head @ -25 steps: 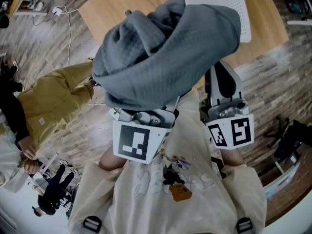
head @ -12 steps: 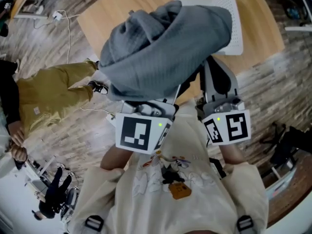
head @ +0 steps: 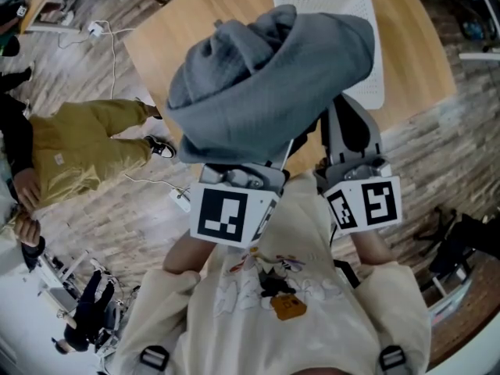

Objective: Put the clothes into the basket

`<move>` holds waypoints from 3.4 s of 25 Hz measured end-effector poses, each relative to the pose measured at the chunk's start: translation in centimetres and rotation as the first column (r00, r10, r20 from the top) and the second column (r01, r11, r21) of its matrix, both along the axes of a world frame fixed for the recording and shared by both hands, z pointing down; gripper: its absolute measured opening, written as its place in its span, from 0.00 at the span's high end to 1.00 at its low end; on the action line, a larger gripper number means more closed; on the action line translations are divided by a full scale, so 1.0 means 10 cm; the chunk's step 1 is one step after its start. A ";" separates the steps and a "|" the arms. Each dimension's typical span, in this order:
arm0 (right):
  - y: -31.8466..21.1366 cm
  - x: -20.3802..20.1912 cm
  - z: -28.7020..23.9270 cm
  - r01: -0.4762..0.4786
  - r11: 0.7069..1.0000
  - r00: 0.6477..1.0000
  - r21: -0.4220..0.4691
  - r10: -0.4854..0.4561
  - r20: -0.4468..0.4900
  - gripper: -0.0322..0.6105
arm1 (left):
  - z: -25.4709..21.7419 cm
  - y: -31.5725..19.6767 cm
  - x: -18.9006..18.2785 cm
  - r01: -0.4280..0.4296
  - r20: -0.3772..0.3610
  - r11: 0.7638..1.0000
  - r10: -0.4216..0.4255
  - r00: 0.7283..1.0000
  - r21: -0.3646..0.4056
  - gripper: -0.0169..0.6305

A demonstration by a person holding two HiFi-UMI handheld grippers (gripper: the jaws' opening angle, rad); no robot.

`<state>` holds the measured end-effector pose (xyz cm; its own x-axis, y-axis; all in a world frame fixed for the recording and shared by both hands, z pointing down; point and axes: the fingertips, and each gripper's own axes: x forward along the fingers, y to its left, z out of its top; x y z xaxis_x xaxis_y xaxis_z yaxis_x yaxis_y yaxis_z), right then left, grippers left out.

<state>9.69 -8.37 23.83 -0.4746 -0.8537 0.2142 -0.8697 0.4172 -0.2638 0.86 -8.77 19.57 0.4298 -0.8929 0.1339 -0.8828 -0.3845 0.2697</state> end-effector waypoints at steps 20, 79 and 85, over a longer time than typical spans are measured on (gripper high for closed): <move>-0.59 0.48 0.25 -0.041 0.998 0.999 -0.055 0.040 -0.009 0.91 | 0.27 -0.60 0.50 -0.025 -0.007 0.999 0.024 1.000 -0.046 0.51; -1.51 0.89 1.71 -0.068 0.922 0.992 -0.381 0.102 0.072 0.91 | 2.27 -1.58 1.12 0.084 0.038 0.907 -0.074 0.996 -0.412 0.50; -1.65 0.89 1.82 -0.053 0.914 0.993 -0.402 0.091 0.077 0.91 | 2.37 -1.71 1.11 0.096 0.038 0.893 -0.088 0.995 -0.440 0.49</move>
